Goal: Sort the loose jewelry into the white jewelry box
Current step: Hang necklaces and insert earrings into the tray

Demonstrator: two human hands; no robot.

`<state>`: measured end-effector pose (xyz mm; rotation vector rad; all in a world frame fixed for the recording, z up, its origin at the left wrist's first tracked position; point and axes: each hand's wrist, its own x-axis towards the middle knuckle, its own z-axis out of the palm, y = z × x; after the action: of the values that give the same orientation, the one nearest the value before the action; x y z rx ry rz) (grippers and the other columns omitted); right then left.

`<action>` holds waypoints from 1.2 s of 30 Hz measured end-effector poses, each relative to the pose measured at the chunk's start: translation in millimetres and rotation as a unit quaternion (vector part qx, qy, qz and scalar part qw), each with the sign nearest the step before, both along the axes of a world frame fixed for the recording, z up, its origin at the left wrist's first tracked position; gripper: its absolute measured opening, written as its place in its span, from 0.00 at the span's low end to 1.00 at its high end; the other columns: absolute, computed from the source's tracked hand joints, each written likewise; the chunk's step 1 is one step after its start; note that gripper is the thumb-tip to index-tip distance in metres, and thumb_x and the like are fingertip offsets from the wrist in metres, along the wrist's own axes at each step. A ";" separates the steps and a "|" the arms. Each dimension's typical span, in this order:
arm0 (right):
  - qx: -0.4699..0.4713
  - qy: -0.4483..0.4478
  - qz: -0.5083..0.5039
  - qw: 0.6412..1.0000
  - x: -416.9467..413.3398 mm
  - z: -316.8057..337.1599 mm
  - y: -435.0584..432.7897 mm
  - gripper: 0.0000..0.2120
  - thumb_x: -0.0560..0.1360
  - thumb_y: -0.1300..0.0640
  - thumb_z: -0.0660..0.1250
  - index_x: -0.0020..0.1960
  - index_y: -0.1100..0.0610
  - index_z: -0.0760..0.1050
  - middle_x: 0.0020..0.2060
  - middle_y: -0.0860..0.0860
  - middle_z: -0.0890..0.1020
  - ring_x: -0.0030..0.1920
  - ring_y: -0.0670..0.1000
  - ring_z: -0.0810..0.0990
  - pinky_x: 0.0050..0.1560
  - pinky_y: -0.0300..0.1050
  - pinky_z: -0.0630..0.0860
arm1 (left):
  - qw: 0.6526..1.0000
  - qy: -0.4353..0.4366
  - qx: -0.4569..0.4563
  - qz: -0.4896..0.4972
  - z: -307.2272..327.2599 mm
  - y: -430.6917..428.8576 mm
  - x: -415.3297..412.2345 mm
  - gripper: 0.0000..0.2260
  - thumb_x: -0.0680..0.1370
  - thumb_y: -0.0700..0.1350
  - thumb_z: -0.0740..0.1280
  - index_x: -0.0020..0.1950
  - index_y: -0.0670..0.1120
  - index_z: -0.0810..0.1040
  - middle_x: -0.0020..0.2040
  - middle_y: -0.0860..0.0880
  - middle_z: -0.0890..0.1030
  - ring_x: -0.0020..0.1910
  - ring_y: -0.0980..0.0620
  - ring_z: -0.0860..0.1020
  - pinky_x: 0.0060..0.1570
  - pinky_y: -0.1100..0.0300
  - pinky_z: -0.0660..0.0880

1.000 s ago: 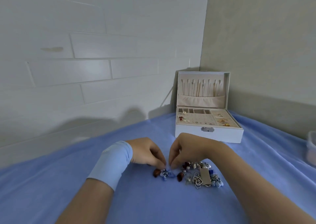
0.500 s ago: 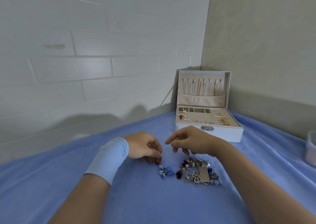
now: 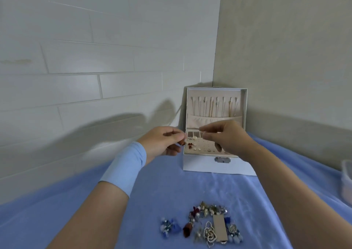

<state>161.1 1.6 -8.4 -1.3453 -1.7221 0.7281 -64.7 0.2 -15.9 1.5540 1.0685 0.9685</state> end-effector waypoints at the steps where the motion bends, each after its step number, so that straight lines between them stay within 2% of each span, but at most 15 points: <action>1: 0.009 -0.003 -0.016 1.000 2.9 1.3 7.0 0.03 0.75 0.58 0.75 0.49 0.52 0.84 0.22 0.44 0.79 0.21 0.43 0.71 0.25 0.34 0.69 | 1.000 -0.019 0.005 0.003 2.9 7.8 6.6 0.05 0.81 0.39 0.66 0.49 0.43 0.82 0.41 0.47 0.81 0.36 0.53 0.80 0.39 0.62 0.79; 5: 0.024 -0.035 -0.076 0.996 8.2 -2.7 37.8 0.03 0.72 0.55 0.78 0.41 0.51 0.85 0.31 0.46 0.85 0.27 0.47 0.76 0.30 0.40 0.76 | 0.997 -0.074 0.012 0.017 4.0 37.8 27.7 0.05 0.79 0.36 0.67 0.50 0.42 0.82 0.39 0.47 0.82 0.37 0.54 0.81 0.38 0.65 0.78; 7: 0.031 -0.077 -0.092 0.992 8.4 -7.8 54.1 0.05 0.70 0.51 0.80 0.37 0.49 0.85 0.34 0.46 0.85 0.35 0.46 0.81 0.40 0.45 0.82 | 0.995 -0.086 0.019 0.035 2.2 52.8 35.5 0.06 0.80 0.36 0.66 0.50 0.42 0.83 0.40 0.47 0.82 0.38 0.54 0.82 0.39 0.66 0.78; 10: 0.041 -0.143 -0.102 0.984 2.8 -12.7 69.2 0.05 0.69 0.48 0.79 0.39 0.47 0.85 0.37 0.42 0.85 0.42 0.43 0.82 0.50 0.48 0.82 | 0.992 -0.103 0.031 0.062 0.0 72.7 40.2 0.07 0.79 0.36 0.67 0.53 0.42 0.84 0.43 0.46 0.84 0.41 0.54 0.82 0.42 0.66 0.79; 13: 0.023 -0.215 -0.103 0.971 -2.4 -16.2 78.7 0.04 0.72 0.47 0.76 0.44 0.47 0.86 0.40 0.41 0.84 0.43 0.43 0.81 0.51 0.47 0.82 | 0.994 -0.090 0.032 0.059 -5.8 87.9 36.4 0.09 0.78 0.34 0.69 0.53 0.46 0.84 0.45 0.46 0.85 0.42 0.54 0.82 0.45 0.67 0.78; 15: 0.027 -0.261 -0.108 0.959 -4.3 -18.4 81.7 0.05 0.73 0.47 0.75 0.46 0.46 0.87 0.40 0.41 0.85 0.44 0.43 0.81 0.51 0.47 0.81 | 0.996 -0.051 0.033 0.064 -8.9 93.9 32.8 0.11 0.77 0.33 0.70 0.53 0.47 0.84 0.44 0.48 0.85 0.37 0.57 0.82 0.42 0.69 0.77; 20: 0.062 -0.329 -0.114 0.935 -8.1 -21.1 80.8 0.06 0.74 0.44 0.73 0.43 0.45 0.85 0.39 0.40 0.83 0.43 0.42 0.79 0.48 0.43 0.78 | 0.989 -0.108 0.026 0.098 -10.8 98.7 33.5 0.05 0.77 0.36 0.70 0.51 0.42 0.83 0.41 0.47 0.85 0.36 0.56 0.83 0.35 0.68 0.76; 24: 0.078 -0.366 -0.093 0.923 -8.0 -21.5 79.6 0.05 0.74 0.44 0.71 0.45 0.44 0.84 0.43 0.39 0.84 0.47 0.43 0.79 0.50 0.44 0.77 | 0.994 -0.044 0.040 0.097 -13.1 97.1 37.7 0.03 0.78 0.42 0.70 0.47 0.47 0.83 0.39 0.53 0.85 0.34 0.57 0.82 0.33 0.68 0.75; 28: 0.027 -0.329 -0.071 0.941 -4.9 -17.5 77.0 0.06 0.76 0.45 0.70 0.46 0.44 0.85 0.40 0.39 0.82 0.43 0.42 0.78 0.46 0.42 0.77 | 0.993 -0.010 0.055 0.101 -9.6 94.9 37.6 0.06 0.79 0.45 0.68 0.48 0.46 0.83 0.37 0.55 0.83 0.29 0.56 0.77 0.28 0.70 0.70; 32: 0.044 -0.214 -0.081 0.972 -0.4 -21.2 81.9 0.04 0.78 0.51 0.70 0.49 0.46 0.84 0.43 0.41 0.84 0.46 0.41 0.80 0.51 0.43 0.78 | 0.992 0.002 0.061 0.113 -6.3 91.9 39.0 0.07 0.78 0.48 0.69 0.49 0.44 0.83 0.39 0.54 0.84 0.27 0.56 0.73 0.26 0.70 0.68; 33: 0.058 -0.168 -0.074 0.981 -0.8 -19.8 81.0 0.04 0.78 0.52 0.70 0.51 0.47 0.84 0.45 0.42 0.84 0.45 0.39 0.80 0.49 0.40 0.77 | 0.992 0.012 0.064 0.111 -6.2 91.5 39.7 0.08 0.78 0.49 0.69 0.48 0.45 0.82 0.38 0.54 0.85 0.27 0.56 0.74 0.27 0.69 0.68; 36: 0.060 -0.004 -0.003 0.998 -7.3 -9.0 71.5 0.10 0.75 0.58 0.74 0.56 0.53 0.82 0.44 0.46 0.86 0.30 0.38 0.78 0.34 0.35 0.75 | 0.992 0.038 0.066 0.096 -4.5 88.8 44.1 0.10 0.77 0.53 0.70 0.48 0.47 0.81 0.29 0.58 0.81 0.28 0.56 0.75 0.28 0.67 0.69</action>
<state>153.8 73.1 -17.4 -1.2729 -1.7390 0.6058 -20.6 89.0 -20.3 1.6288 1.2469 1.1380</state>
